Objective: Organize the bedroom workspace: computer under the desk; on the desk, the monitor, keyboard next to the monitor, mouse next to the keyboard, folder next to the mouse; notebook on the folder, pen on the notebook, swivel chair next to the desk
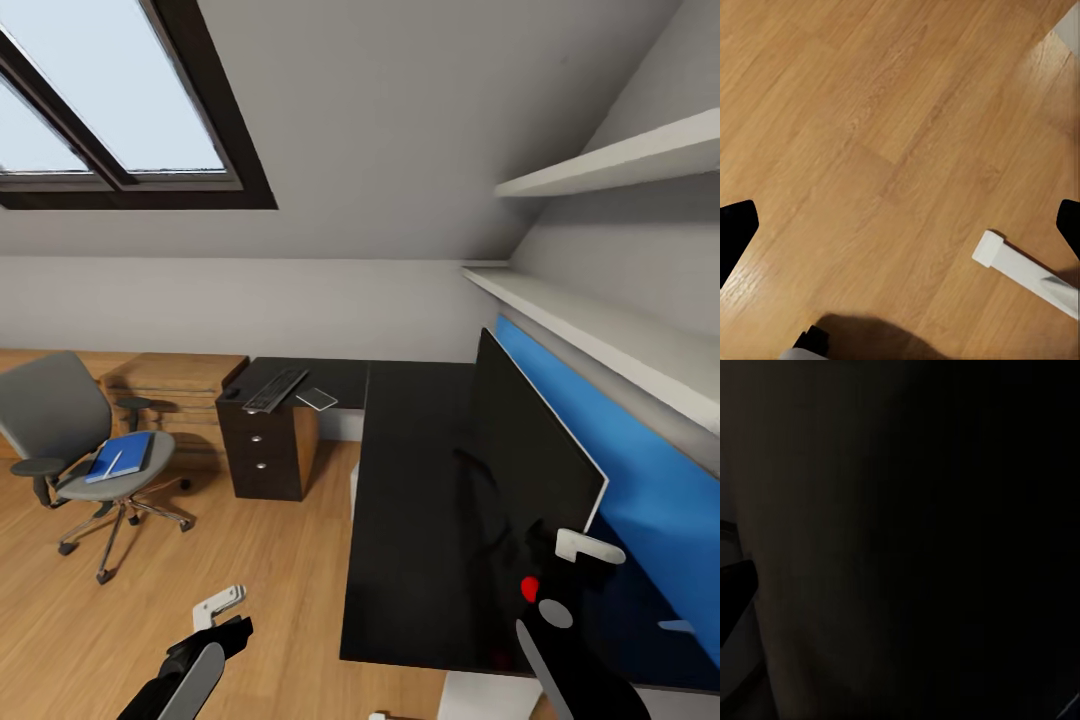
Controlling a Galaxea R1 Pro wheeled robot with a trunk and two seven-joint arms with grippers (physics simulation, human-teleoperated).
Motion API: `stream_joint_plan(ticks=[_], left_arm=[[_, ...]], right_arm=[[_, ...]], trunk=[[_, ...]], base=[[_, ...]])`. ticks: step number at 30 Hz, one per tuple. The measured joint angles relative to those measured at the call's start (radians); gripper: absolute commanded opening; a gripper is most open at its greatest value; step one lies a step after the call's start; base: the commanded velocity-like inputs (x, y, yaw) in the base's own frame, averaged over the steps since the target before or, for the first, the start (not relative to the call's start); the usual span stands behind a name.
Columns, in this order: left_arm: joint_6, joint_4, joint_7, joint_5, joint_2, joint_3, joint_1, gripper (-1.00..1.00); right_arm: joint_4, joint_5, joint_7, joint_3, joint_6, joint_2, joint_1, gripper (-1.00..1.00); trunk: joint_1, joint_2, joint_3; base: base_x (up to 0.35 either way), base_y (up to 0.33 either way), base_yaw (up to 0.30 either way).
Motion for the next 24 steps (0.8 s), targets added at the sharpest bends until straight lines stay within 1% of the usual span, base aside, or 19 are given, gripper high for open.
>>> stream_joint_plan(ticks=[19,21,24], left_arm=[[0.0,0.001,-0.001,0.0,0.001,0.0,0.0,1.0],[0.0,0.001,-0.001,0.0,0.001,0.0,0.0,1.0],[0.0,0.0,-0.001,0.0,0.001,0.0,0.0,1.0]], right_arm=[[0.0,0.0,0.0,0.0,0.0,0.0,0.0,1.0],[0.0,-0.001,0.0,0.0,0.0,0.0,0.0,1.0],[0.0,-0.001,0.0,0.0,0.0,0.0,0.0,1.0]], trunk=[[0.0,0.0,0.0],[0.0,0.0,0.0],[0.0,0.0,0.0]], base=[[-0.001,-0.011,0.0],[-0.082,0.0,0.0],[-0.236,0.0,0.0]])
